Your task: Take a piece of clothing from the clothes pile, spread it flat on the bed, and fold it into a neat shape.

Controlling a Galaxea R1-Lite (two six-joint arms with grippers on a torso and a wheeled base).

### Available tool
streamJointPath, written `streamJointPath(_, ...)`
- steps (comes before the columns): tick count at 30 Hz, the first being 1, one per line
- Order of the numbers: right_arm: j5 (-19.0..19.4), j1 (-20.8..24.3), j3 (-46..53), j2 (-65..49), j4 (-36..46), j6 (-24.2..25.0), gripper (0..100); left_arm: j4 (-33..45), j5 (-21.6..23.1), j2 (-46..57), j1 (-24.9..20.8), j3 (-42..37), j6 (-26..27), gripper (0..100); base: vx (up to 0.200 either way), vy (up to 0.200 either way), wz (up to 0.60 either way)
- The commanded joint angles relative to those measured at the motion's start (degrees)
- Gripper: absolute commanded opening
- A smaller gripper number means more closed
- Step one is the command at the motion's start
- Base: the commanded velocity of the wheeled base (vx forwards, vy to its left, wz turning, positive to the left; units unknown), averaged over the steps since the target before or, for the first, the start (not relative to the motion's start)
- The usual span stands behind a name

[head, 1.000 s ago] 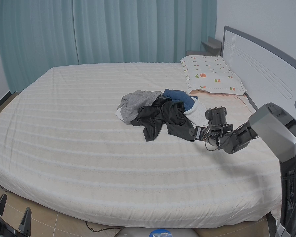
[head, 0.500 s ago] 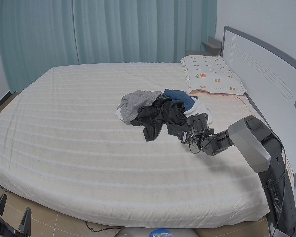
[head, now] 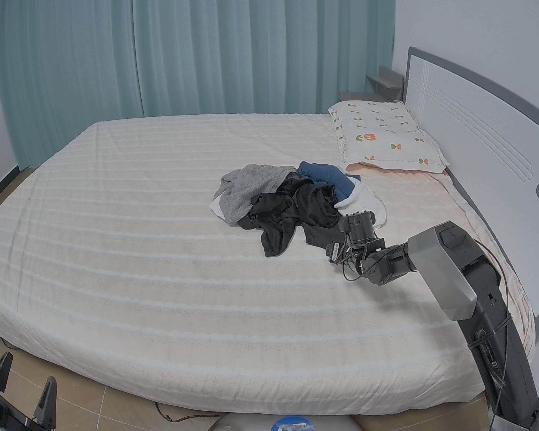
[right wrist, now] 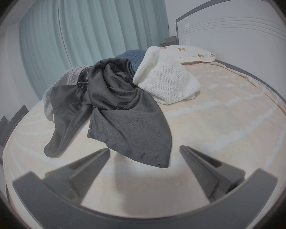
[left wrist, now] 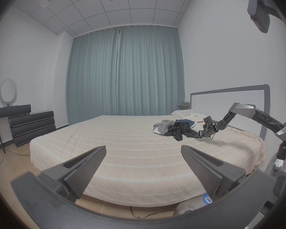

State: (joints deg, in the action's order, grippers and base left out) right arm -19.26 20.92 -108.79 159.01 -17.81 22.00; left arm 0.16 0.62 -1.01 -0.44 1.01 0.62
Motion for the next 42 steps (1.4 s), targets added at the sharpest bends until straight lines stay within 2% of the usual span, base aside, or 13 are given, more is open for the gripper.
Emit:
streamJointPath(1, 0.01, 0.00, -0.90, 0.86, -0.03, 0.14, 0, 0.02, -0.01, 1.01, 0.00, -1.01, -0.01, 100, 0.000, 0.000, 0.00)
streamJointPath(8, 0.10, -0.53, -2.39, 3.06, -0.12, 0.67, 0, -0.07, -0.01, 1.01, 0.00, -1.01, -0.01, 100, 0.000, 0.000, 0.00)
streamJointPath(13, 0.19, -0.70, -1.43, 1.21, -0.03, 5.42, 0, -0.07, -0.01, 1.01, 0.00, -1.01, -0.01, 100, 0.000, 0.000, 0.00)
streamJointPath(20, 1.68, -0.09, 11.32, -9.69, -0.82, 12.98, 0, 0.02, -0.01, 1.01, 0.00, -1.01, -0.01, 100, 0.000, 0.000, 0.00)
streamJointPath(22, 4.58, 0.00, 20.55, -15.40, -3.20, 15.17, 0, 0.02, -0.01, 1.01, 0.00, -1.01, -0.01, 100, 0.000, 0.000, 0.00)
streamJointPath(25, 6.17, 0.09, 30.30, -20.23, -9.26, 16.23, 0, 0.02, -0.01, 1.01, 0.00, -1.01, -0.01, 100, 0.000, 0.000, 0.00)
streamJointPath(31, 6.96, 1.23, 53.77, -32.72, -25.34, 16.05, 0, 0.02, -0.01, 1.01, 0.00, -1.01, -0.01, 100, 0.000, 0.000, 0.00)
streamJointPath(37, 8.01, 3.16, 71.96, -44.23, -36.33, 15.96, 0, 0.02, -0.01, 1.01, 0.00, -1.01, -0.01, 100, 0.000, 0.000, 0.00)
streamJointPath(42, 7.40, 6.85, 81.28, -50.47, -41.16, 16.14, 0, 0.02, -0.01, 1.01, 0.00, -1.01, -0.01, 100, 0.000, 0.000, 0.00)
